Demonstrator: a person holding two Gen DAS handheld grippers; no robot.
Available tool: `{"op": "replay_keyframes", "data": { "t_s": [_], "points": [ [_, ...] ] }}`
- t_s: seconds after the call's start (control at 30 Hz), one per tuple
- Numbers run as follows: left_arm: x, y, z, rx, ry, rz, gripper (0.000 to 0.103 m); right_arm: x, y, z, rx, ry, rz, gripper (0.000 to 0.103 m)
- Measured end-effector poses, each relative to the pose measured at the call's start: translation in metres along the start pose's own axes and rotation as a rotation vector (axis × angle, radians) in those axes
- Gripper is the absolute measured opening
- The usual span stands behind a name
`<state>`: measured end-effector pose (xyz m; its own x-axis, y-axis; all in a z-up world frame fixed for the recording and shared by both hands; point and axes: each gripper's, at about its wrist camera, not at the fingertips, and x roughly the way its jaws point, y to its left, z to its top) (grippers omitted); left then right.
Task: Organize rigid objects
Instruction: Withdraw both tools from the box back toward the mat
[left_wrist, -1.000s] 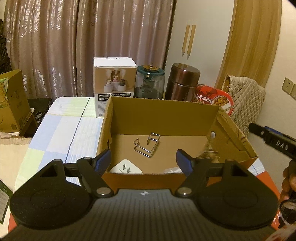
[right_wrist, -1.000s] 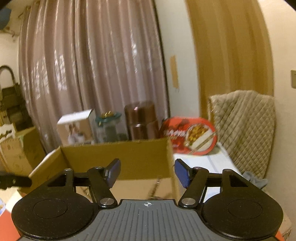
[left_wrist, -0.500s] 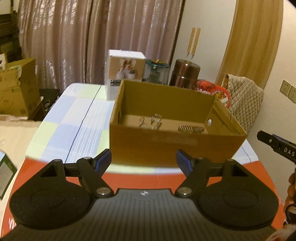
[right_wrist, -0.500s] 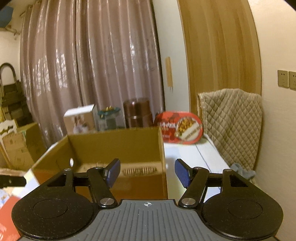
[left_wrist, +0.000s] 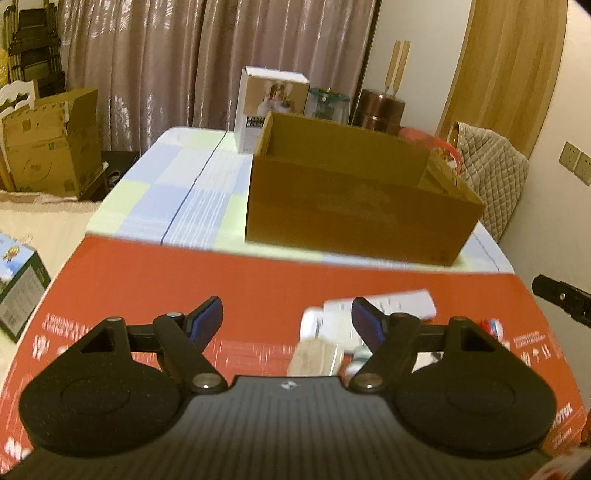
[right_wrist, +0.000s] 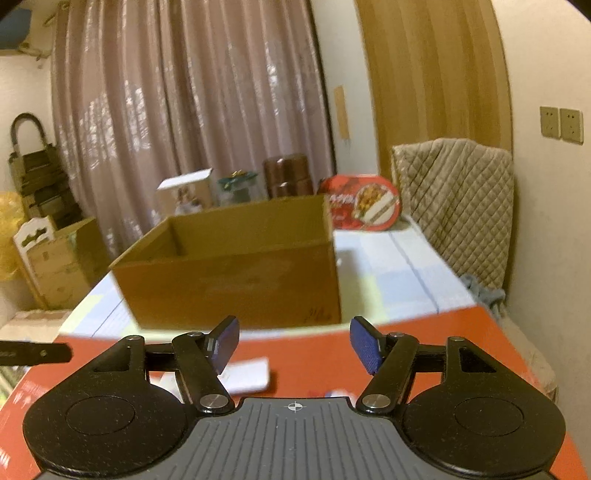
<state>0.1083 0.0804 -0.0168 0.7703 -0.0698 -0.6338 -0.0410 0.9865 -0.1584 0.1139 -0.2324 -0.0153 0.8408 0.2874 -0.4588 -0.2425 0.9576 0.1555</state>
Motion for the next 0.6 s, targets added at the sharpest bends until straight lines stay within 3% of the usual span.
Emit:
{"op": "replay_keyframes", "data": {
  "t_s": [0.4,0.6],
  "points": [
    [-0.006,0.004,-0.045,0.015,0.046,-0.015,0.073,-0.004,0.014,-0.038,-0.04,0.141,0.067,0.065],
    [-0.001,0.007,-0.048,0.007,0.049,-0.032,0.073,0.009,0.028,-0.055,-0.118,0.23,0.135,0.085]
  ]
}}
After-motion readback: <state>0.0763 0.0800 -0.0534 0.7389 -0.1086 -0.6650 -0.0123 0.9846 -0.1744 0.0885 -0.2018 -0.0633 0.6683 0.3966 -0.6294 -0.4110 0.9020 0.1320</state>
